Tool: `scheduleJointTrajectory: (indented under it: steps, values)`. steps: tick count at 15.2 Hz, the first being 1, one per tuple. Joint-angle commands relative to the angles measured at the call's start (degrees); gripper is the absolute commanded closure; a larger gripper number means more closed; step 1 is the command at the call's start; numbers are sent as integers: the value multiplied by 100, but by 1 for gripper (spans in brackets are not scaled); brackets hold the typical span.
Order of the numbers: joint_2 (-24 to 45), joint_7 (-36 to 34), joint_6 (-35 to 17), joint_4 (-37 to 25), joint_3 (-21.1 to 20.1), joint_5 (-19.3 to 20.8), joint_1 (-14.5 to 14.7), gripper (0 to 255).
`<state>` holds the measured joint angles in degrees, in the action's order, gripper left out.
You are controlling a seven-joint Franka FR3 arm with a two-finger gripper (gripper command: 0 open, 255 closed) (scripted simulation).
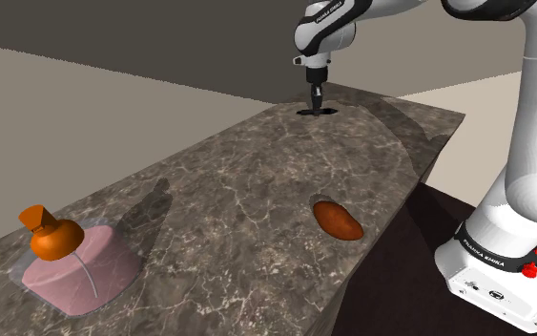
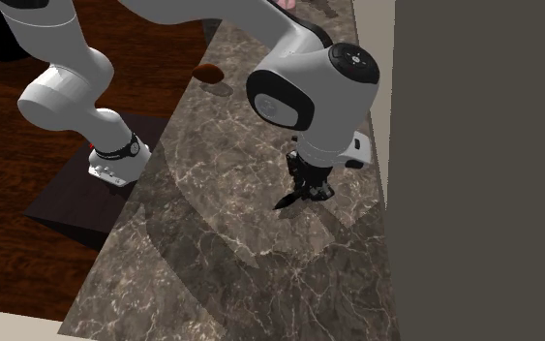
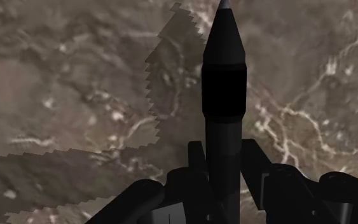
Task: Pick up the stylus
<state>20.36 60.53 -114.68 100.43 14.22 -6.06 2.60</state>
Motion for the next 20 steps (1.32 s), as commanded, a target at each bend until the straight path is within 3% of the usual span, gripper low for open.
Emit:
scheduleJointTrajectory:
  steps: [1, 4, 20]
  values:
    - [1, 0, 4, 13, -2, 0, 2, 255]
    - [12, 0, 7, -1, -3, -2, 1, 255]
    - [-333, -83, 1043, -703, 40, 111, 13, 255]
